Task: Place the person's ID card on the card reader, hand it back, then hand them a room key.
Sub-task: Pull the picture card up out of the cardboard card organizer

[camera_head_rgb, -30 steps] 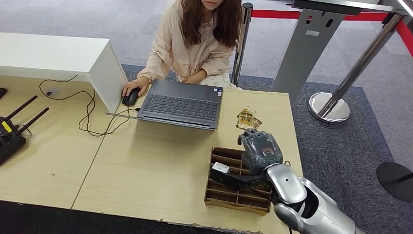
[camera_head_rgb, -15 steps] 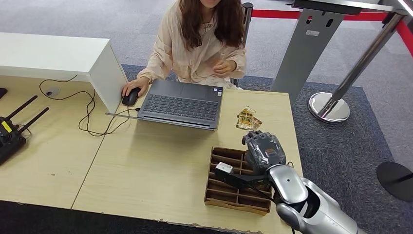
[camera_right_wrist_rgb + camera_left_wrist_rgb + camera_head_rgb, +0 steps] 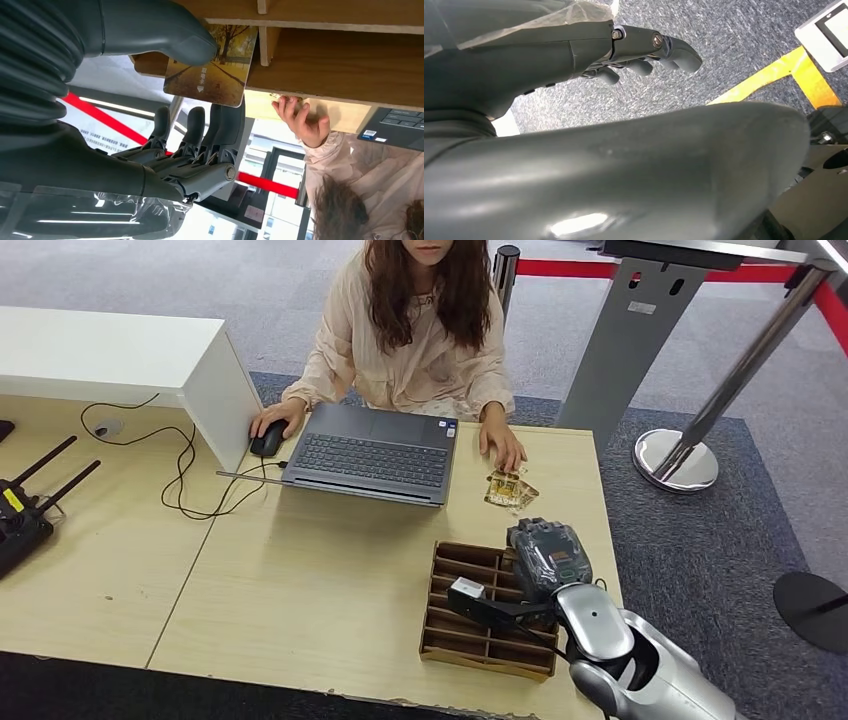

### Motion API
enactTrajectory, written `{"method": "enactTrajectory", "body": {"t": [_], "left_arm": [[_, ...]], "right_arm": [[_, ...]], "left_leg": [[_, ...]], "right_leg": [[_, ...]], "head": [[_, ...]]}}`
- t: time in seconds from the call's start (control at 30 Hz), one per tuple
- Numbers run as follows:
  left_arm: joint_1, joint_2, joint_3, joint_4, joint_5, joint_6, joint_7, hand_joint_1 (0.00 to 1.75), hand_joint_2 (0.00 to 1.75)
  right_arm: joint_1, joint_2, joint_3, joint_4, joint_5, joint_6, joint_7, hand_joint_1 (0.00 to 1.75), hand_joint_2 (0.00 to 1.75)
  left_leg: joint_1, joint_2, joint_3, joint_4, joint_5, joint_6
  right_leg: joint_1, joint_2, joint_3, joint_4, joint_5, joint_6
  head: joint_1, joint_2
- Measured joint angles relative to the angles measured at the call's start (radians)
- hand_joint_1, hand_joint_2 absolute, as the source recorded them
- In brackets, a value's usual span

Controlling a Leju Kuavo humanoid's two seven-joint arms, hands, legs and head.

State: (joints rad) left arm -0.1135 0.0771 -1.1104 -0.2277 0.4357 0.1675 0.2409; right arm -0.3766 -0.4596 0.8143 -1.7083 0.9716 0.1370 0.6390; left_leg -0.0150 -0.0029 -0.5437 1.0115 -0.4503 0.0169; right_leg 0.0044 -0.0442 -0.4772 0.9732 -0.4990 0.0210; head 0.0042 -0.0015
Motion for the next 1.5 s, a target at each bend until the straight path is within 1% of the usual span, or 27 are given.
{"method": "enactTrajectory", "body": {"t": [0.4, 0.47, 0.63, 0.73, 1.03, 1.2, 1.5], "left_arm": [[0.000, 0.000, 0.006, 0.000, -0.002, 0.000, 0.000, 0.00, 0.00], [0.000, 0.000, 0.006, 0.000, -0.002, 0.000, 0.001, 0.00, 0.00], [0.000, 0.000, 0.006, 0.000, -0.003, 0.000, 0.003, 0.00, 0.00], [0.000, 0.000, 0.006, 0.000, -0.004, 0.000, 0.003, 0.00, 0.00], [0.000, 0.000, 0.006, 0.000, -0.004, 0.000, 0.004, 0.00, 0.00], [0.000, 0.000, 0.006, 0.000, -0.004, 0.000, 0.004, 0.00, 0.00], [0.000, 0.000, 0.006, 0.000, -0.004, 0.000, 0.004, 0.00, 0.00]], "right_arm": [[0.000, -0.002, -0.001, 0.008, 0.006, 0.004, 0.004, 0.99, 1.75], [0.001, -0.002, -0.001, 0.008, 0.009, 0.005, 0.005, 1.04, 1.75], [0.001, -0.002, -0.001, 0.008, 0.025, 0.002, 0.006, 1.28, 1.75], [0.001, -0.002, -0.001, 0.008, 0.032, -0.003, 0.006, 1.36, 1.75], [0.007, -0.002, -0.005, 0.008, 0.051, -0.020, 0.004, 1.39, 1.75], [0.010, -0.001, -0.009, 0.008, 0.054, -0.026, 0.003, 1.36, 1.75], [0.011, -0.001, -0.021, 0.007, 0.054, -0.029, 0.003, 1.37, 1.75]], "left_leg": [[0.000, 0.000, 0.000, 0.000, 0.000, 0.000], [0.000, 0.000, 0.000, 0.000, 0.000, 0.000], [0.000, 0.000, 0.000, 0.000, 0.000, 0.000], [0.000, 0.000, 0.000, 0.000, 0.000, 0.000], [0.000, 0.000, -0.001, 0.000, 0.000, 0.000], [0.000, 0.000, -0.002, 0.000, 0.000, 0.000], [0.000, 0.000, -0.003, 0.000, 0.000, 0.000]], "right_leg": [[0.000, 0.000, 0.000, 0.000, 0.000, 0.000], [0.000, 0.000, 0.000, 0.000, 0.000, 0.000], [0.000, 0.000, 0.000, 0.000, 0.000, 0.000], [0.000, 0.000, 0.000, 0.000, 0.000, 0.000], [0.000, 0.000, -0.001, 0.000, 0.000, 0.000], [0.000, 0.000, -0.001, 0.000, 0.000, 0.000], [0.000, 0.000, -0.002, 0.000, 0.000, 0.000]], "head": [[0.000, 0.000], [0.000, 0.000], [0.000, 0.000], [0.000, 0.000], [0.000, 0.000], [0.000, 0.000], [0.000, 0.000]]}}
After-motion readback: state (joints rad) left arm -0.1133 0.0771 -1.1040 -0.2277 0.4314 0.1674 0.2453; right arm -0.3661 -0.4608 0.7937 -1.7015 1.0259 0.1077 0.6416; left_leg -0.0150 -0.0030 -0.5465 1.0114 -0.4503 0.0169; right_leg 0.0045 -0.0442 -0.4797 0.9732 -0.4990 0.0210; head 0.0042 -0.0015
